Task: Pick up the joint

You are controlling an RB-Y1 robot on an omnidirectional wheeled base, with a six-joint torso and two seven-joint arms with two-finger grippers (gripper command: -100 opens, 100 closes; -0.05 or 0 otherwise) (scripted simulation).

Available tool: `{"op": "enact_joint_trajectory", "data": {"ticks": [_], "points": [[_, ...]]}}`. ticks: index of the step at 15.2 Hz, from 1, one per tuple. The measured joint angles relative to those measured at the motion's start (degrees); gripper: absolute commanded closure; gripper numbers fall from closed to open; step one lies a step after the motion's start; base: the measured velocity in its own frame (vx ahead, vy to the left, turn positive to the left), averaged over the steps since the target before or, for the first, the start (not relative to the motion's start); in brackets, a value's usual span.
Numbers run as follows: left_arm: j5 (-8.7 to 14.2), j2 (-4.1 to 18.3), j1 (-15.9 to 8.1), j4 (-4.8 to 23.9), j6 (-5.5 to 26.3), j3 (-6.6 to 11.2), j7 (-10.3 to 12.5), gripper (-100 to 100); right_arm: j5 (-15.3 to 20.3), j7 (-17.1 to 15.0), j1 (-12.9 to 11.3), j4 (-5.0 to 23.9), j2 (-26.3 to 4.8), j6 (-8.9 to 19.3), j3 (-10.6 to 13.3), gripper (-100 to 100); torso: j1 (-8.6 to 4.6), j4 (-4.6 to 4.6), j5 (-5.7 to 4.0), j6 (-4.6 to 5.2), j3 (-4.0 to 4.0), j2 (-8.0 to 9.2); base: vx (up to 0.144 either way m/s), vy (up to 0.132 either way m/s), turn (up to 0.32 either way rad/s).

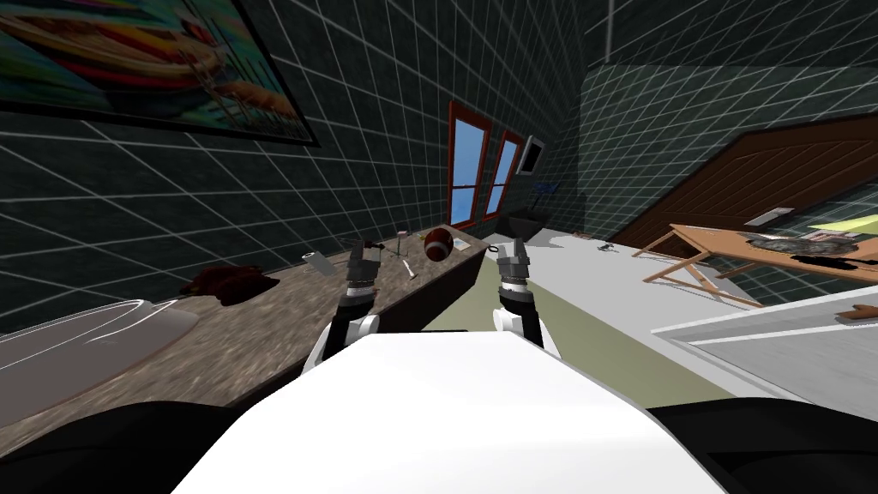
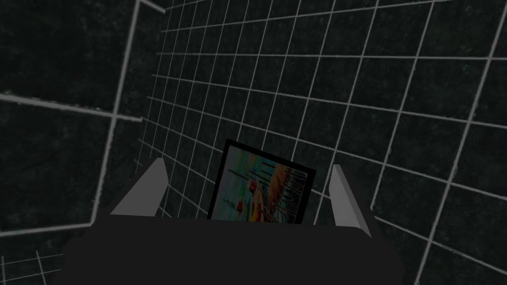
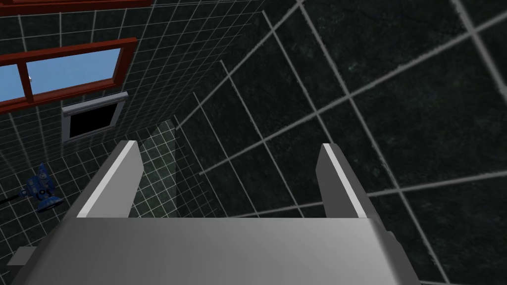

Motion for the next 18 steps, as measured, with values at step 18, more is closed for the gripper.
{"op": "enact_joint_trajectory", "data": {"ticks": [18], "points": [[7.51, 8.97, -0.15, 6.0, 20.21, 8.53, 8.55, -100, 0.0, 0.0, 0.0, 0.0, 0.0, 0.0, 0.0, 0, 0.02, -0.02, 0.01, 0.0, -0.06, -0.1, 0.031, -0.046, -0.069]]}}
